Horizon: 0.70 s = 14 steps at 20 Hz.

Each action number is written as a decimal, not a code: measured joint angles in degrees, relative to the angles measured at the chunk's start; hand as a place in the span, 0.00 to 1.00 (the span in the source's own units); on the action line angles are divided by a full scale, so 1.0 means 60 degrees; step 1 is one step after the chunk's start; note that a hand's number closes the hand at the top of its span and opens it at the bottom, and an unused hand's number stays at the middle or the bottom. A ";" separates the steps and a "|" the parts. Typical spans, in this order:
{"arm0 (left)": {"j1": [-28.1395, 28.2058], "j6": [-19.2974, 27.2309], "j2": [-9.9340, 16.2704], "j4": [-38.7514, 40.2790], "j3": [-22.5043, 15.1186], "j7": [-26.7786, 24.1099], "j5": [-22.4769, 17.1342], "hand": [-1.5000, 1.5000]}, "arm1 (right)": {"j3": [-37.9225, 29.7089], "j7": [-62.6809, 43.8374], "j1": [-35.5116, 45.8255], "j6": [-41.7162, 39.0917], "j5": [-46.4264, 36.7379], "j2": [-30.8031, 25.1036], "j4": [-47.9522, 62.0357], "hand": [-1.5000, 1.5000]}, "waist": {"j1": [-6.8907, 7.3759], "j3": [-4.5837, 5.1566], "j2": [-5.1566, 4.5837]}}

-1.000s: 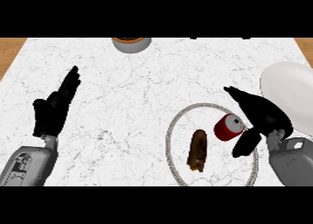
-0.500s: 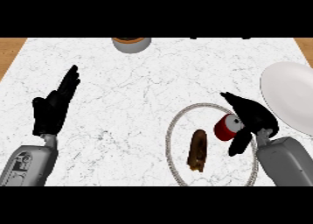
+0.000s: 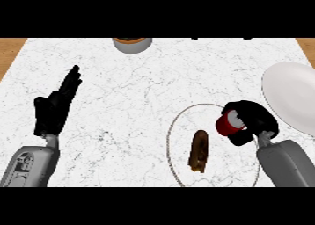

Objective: Pick the can from the placemat and place it in the plate

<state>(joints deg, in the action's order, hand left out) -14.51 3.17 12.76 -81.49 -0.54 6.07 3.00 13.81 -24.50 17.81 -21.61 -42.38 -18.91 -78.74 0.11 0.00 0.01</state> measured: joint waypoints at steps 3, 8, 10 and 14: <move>0.0075 -0.0057 -0.0118 -0.0199 0.0041 0.0105 0.0085 0.50 | -0.0128 0.0270 -0.0053 0.0198 -0.0390 0.0110 0.0031 1.00 | -0.0002 0.0008 0.0010; 0.0041 0.0052 -0.0285 -0.0242 0.0068 0.0238 0.0318 0.50 | -0.0779 0.1062 -0.0516 0.0510 -0.0535 -0.0431 -0.0017 1.00 | -0.0070 0.0004 0.0015; 0.0142 0.0101 -0.0234 -0.0265 0.0171 0.0199 0.0309 0.50 | -0.1628 0.1858 -0.1002 0.0620 -0.0239 -0.1492 0.0278 1.00 | -0.0284 -0.0012 0.0011; 0.0302 0.0135 -0.0107 -0.0315 0.0397 0.0168 0.0228 0.50 | -0.3374 0.3263 -0.1759 0.0868 0.0331 -0.3343 0.1397 1.00 | -0.0620 -0.0064 -0.0023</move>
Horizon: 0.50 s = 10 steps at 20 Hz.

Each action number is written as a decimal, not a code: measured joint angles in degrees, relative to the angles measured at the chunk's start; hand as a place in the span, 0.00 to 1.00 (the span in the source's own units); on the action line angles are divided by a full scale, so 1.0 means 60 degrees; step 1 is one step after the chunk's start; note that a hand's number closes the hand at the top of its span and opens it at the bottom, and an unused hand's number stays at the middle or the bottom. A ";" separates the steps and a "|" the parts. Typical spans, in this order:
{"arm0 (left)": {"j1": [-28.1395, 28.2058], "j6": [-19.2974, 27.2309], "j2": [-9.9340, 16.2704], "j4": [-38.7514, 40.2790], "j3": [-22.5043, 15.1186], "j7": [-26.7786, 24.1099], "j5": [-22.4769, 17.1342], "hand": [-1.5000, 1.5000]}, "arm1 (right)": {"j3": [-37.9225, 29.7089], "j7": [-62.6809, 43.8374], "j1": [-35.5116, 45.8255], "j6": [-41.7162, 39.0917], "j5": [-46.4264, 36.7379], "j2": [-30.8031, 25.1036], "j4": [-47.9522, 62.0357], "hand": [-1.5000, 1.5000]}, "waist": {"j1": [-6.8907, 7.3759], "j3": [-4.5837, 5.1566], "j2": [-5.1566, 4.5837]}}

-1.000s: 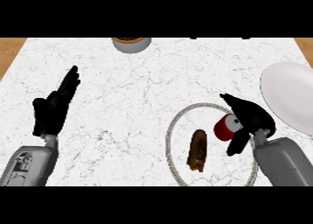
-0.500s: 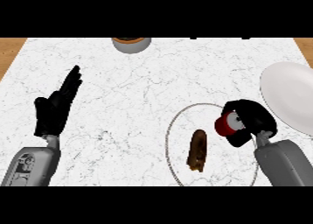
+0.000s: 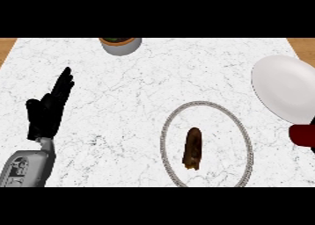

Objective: Pick the can from the placemat and place it in the plate

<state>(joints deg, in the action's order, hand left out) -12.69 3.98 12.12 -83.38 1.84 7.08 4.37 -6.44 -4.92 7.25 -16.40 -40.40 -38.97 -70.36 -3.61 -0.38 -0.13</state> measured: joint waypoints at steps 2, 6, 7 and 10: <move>0.0045 -0.0019 0.0031 0.0012 0.0047 -0.0079 -0.0025 0.50 | -0.0827 0.0924 -0.0240 0.0255 0.0314 -0.0764 0.0680 1.00 | 0.0002 -0.0013 -0.0019; 0.0155 -0.0080 -0.0031 -0.0088 -0.0050 -0.0118 -0.0036 0.50 | -0.2324 0.2900 -0.0450 0.1219 0.0916 -0.1747 0.1908 1.00 | 0.0128 -0.0032 -0.0005; 0.0157 -0.0156 0.0020 -0.0080 -0.0006 -0.0131 -0.0099 0.50 | -0.2685 0.3399 -0.0441 0.1465 0.1107 -0.1920 0.2128 1.00 | 0.0145 -0.0034 0.0001; 0.0051 -0.0190 -0.0001 -0.0038 -0.0032 -0.0126 -0.0104 0.50 | -0.3602 0.4954 -0.0346 0.2074 0.1665 -0.2251 0.2954 1.00 | 0.0261 -0.0029 -0.0009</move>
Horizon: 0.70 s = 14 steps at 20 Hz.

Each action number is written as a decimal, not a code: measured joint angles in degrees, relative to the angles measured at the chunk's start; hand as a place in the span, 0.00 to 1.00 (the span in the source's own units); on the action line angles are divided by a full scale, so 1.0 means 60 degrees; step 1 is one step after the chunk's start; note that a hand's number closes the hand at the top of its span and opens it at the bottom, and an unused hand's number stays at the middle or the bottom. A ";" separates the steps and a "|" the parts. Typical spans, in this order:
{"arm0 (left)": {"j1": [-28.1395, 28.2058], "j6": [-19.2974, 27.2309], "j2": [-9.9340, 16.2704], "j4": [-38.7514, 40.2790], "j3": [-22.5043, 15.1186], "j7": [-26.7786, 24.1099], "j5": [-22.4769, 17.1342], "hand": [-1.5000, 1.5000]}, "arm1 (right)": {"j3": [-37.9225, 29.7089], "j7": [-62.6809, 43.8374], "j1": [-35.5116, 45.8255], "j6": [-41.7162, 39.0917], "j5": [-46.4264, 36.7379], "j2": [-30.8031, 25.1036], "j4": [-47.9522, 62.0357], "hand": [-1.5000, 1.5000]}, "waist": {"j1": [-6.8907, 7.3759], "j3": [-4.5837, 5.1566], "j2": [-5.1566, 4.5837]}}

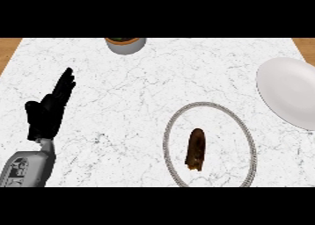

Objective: Pick the can from the placemat and place it in the plate

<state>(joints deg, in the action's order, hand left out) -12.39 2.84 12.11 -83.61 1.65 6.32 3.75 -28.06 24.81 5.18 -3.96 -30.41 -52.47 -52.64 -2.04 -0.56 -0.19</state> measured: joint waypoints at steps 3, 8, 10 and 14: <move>-0.0016 -0.0034 -0.0038 0.0039 -0.0059 -0.0064 0.0025 0.50 | -0.0722 0.1693 0.0094 0.0077 0.0548 -0.0480 0.0826 1.00 | 0.0124 0.0013 -0.0002; -0.0199 -0.0158 -0.0094 0.0226 -0.0160 -0.0155 0.0065 0.50 | -0.1087 0.3680 0.0853 -0.0269 0.1036 -0.0921 0.2212 1.00 | 0.0380 0.0042 -0.0022; -0.0278 -0.0117 -0.0169 0.0291 -0.0227 -0.0177 0.0156 0.50 | -0.0944 0.3941 0.1372 -0.0583 0.1055 -0.1014 0.2692 1.00 | 0.0448 0.0053 -0.0024; -0.0582 -0.0163 -0.0223 0.0584 -0.0228 -0.0282 0.0205 0.50 | -0.0417 0.3919 0.2556 -0.1001 0.0779 -0.1056 0.3573 1.00 | 0.0566 0.0066 -0.0046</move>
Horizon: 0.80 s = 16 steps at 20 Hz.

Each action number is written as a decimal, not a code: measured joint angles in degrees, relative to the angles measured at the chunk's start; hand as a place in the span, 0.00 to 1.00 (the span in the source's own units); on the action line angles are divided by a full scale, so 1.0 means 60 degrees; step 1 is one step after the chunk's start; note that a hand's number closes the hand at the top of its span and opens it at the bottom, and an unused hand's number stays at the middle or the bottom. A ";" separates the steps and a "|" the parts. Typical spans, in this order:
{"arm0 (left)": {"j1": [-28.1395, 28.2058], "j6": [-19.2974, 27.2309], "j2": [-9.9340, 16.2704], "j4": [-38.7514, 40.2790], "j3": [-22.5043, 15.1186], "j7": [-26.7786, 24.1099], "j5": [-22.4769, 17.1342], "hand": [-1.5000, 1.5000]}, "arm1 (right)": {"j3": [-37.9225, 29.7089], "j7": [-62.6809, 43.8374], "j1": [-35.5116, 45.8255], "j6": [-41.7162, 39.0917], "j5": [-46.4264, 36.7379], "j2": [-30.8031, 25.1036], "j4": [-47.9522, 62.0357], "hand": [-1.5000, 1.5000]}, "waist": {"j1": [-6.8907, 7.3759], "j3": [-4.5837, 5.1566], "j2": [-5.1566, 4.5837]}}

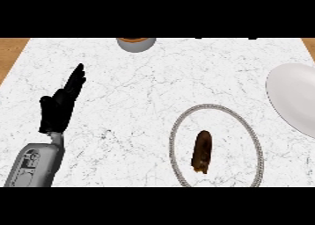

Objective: Pick the can from the placemat and place it in the plate

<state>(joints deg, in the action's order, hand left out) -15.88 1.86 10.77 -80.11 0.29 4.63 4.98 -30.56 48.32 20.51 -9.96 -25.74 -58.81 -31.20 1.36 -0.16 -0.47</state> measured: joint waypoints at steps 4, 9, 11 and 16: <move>-0.0060 -0.0127 0.0063 -0.0085 0.0071 0.0166 -0.0067 0.50 | 0.0509 -0.0197 0.1052 -0.0021 -0.0347 0.0375 0.0670 1.00 | 0.0075 0.0002 -0.0002; -0.0186 -0.0085 -0.0013 -0.0131 0.0098 0.0339 -0.0037 0.50 | 0.1182 -0.0564 0.2184 0.0324 -0.0893 0.1172 0.1169 1.00 | 0.0069 0.0008 0.0000; -0.0110 -0.0131 -0.0016 -0.0211 0.0067 0.0368 -0.0030 0.50 | 0.1442 -0.0692 0.2436 0.0749 -0.1221 0.1445 0.1444 1.00 | 0.0099 0.0010 -0.0008; -0.0107 -0.0083 -0.0086 -0.0242 -0.0012 0.0384 0.0102 0.50 | 0.2266 -0.1398 0.2956 0.2039 -0.2276 0.2130 0.1866 1.00 | 0.0147 0.0006 -0.0034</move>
<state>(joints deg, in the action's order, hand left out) -16.52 1.36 10.26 -81.56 0.22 6.93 5.59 -16.96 39.93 38.25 2.27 -39.39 -46.03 -20.00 2.24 -0.13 -0.67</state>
